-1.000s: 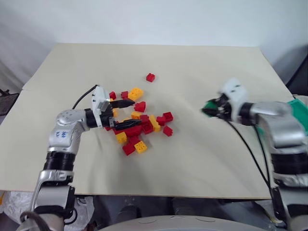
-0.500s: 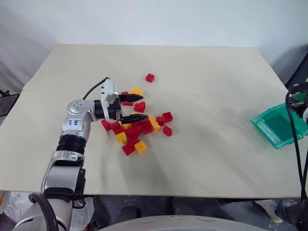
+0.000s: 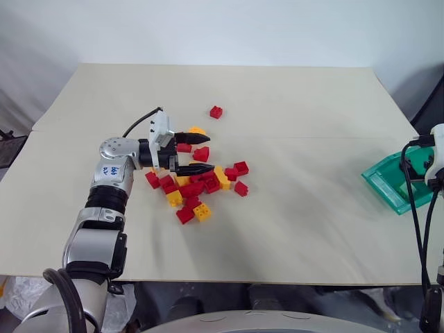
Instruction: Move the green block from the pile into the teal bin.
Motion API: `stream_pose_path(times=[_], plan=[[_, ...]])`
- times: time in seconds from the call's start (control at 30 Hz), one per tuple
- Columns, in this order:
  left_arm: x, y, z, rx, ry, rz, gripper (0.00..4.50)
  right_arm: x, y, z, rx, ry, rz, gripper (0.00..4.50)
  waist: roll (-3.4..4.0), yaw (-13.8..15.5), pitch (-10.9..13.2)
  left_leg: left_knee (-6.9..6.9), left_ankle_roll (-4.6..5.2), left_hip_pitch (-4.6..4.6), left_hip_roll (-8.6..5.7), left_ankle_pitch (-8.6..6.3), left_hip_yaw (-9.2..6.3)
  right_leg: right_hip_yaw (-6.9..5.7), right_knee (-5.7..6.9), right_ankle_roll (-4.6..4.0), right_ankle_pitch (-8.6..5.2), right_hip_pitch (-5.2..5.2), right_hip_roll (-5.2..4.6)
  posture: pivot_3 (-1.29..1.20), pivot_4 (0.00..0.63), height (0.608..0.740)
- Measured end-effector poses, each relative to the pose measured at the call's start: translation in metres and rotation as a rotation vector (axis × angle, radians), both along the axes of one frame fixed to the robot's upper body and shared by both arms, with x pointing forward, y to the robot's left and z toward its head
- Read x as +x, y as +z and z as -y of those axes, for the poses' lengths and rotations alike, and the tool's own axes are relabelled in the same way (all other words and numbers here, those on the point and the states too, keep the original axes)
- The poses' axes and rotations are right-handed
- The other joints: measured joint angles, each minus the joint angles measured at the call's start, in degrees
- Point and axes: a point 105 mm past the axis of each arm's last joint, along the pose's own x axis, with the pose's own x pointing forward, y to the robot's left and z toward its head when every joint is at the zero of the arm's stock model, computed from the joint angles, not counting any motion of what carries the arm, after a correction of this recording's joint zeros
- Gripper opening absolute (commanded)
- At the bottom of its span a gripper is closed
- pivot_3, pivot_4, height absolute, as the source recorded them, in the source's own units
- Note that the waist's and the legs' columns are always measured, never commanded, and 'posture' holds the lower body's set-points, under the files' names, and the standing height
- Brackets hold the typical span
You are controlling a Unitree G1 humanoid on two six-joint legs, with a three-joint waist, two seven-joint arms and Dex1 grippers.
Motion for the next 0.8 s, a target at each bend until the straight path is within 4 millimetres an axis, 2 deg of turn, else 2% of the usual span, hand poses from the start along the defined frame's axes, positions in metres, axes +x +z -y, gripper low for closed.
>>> stream_pose_path(times=[0.13,0.17,0.2,0.23,0.27,0.3,0.37,0.4,0.5,0.63,0.7,0.8], plan=[[0.004,0.002,-0.005,-0.026,0.05,-0.022,4.5,0.004,0.016,-0.017,-0.001,0.115,0.062,4.46,0.0,-0.07,0.0,0.0,0.01,0.0,0.01,0.0,-0.01,0.01,-0.01,0.02,0.01,0.0,0.02,0.0,0.15,0.74],[0.005,0.002,-0.01,-0.032,0.08,-0.03,4.5,0.006,0.022,-0.031,0.009,0.197,0.081,4.46,0.0,-0.29,0.0,-0.01,0.02,0.01,0.04,-0.01,-0.01,0.04,-0.01,0.02,0.01,0.0,0.05,0.0,0.15,0.74],[0.006,-0.001,-0.017,-0.028,0.121,-0.04,4.5,0.007,0.027,-0.049,0.015,0.312,0.103,4.46,0.0,-0.66,0.0,-0.05,0.03,0.02,0.08,-0.02,-0.01,0.07,-0.02,0.03,0.01,0.0,0.1,0.0,0.15,0.74],[0.006,-0.005,-0.029,-0.027,0.18,-0.072,4.5,0.006,0.032,-0.076,0.021,0.473,0.125,4.46,0.0,-0.99,0.0,-0.05,0.07,0.07,0.12,-0.05,0.01,0.18,-0.04,0.03,0.01,0.01,0.3,0.0,0.15,0.74],[0.006,-0.01,-0.036,-0.025,0.212,-0.101,4.5,0.004,0.032,-0.092,0.023,0.562,0.131,4.46,0.0,-1.1,0.0,-0.04,0.07,0.1,0.19,-0.07,0.0,0.23,-0.04,0.03,0.02,0.04,0.42,0.0,0.15,0.74],[0.003,-0.015,-0.041,-0.02,0.234,-0.128,4.5,0.002,0.03,-0.109,0.033,0.672,0.137,4.46,-0.01,-1.08,0.0,-0.03,0.06,0.09,0.26,-0.07,-0.07,0.23,-0.06,0.02,0.02,0.04,0.48,0.0,0.15,0.74],[-0.003,-0.022,-0.047,-0.011,0.245,-0.155,4.5,-0.001,0.023,-0.131,0.063,0.815,0.141,4.46,-0.01,-0.76,0.0,-0.02,0.05,0.07,0.37,-0.06,-0.1,0.24,-0.04,0.02,0.02,0.04,0.47,0.0,0.15,0.74],[-0.01,-0.028,-0.057,0.019,0.265,-0.158,4.5,-0.006,0.016,-0.147,0.064,0.937,0.134,4.46,-0.01,-0.73,0.0,-0.04,0.05,0.09,0.38,-0.06,-0.08,0.27,-0.06,0.02,0.02,0.05,0.46,0.0,0.15,0.74],[-0.026,-0.042,-0.09,0.084,0.349,-0.191,4.5,-0.021,-0.001,-0.173,0.092,1.184,0.084,4.46,-0.01,-0.79,0.01,-0.03,0.04,0.11,0.37,-0.08,-0.02,0.29,-0.07,0.02,0.02,0.05,0.39,0.0,0.15,0.74],[-0.048,-0.052,-0.118,0.09,0.413,-0.232,4.5,-0.031,-0.027,-0.181,0.097,1.39,-0.049,4.46,-0.01,-0.61,0.0,-0.02,0.05,0.17,0.28,-0.08,-0.06,0.1,-0.12,0.01,0.01,0.14,0.03,0.0,0.15,0.74],[-0.057,-0.054,-0.128,0.101,0.439,-0.235,4.5,-0.032,-0.037,-0.179,0.101,1.432,-0.093,4.46,-0.02,-0.49,0.0,-0.03,0.06,0.14,0.2,-0.09,-0.15,-0.06,-0.15,0.0,0.0,0.15,-0.39,0.0,0.15,0.74],[-0.072,-0.056,-0.145,0.098,0.498,-0.246,4.5,-0.024,-0.046,-0.171,0.069,1.448,-0.126,4.46,-0.01,-0.69,0.01,-0.04,0.06,0.14,0.17,-0.1,-0.17,-0.09,-0.19,-0.01,0.0,0.15,-0.52,0.0,0.15,0.74]])
